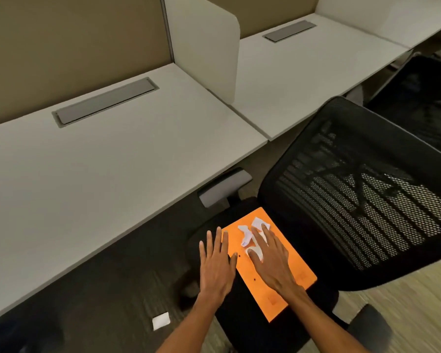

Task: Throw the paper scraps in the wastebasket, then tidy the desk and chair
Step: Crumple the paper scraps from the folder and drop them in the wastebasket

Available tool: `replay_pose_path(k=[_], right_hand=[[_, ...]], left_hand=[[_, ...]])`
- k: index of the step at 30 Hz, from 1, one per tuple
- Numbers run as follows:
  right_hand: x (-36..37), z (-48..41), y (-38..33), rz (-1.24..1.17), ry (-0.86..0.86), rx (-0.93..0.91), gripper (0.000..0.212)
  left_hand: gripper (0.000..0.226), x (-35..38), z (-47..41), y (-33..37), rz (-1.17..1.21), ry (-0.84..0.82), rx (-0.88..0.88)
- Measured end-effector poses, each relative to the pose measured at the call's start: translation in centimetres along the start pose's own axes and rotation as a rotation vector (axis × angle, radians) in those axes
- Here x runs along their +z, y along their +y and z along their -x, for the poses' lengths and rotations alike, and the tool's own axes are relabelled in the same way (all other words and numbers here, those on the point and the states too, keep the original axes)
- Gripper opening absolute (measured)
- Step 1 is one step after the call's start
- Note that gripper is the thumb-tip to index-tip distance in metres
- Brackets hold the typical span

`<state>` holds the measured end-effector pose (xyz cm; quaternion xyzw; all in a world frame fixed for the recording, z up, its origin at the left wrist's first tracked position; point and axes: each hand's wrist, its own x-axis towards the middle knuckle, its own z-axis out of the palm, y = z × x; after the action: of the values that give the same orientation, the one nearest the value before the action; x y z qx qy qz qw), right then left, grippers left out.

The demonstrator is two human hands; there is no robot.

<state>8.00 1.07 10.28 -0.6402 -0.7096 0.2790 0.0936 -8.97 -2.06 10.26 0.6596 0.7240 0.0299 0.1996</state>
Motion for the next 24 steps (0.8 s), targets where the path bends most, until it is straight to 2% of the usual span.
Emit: replay_pose_path(k=[12, 24], right_hand=[[1.6, -3.8, 8.6, -0.059, -0.043, 0.128, 0.066], [6.0, -10.0, 12.3, -0.056, -0.132, 0.138, 0.065]], left_hand=[[0.062, 6.3, -4.8, 3.4, 0.299, -0.136, 0.049], [0.058, 11.1, -10.5, 1.7, 0.322, -0.19, 0.041]])
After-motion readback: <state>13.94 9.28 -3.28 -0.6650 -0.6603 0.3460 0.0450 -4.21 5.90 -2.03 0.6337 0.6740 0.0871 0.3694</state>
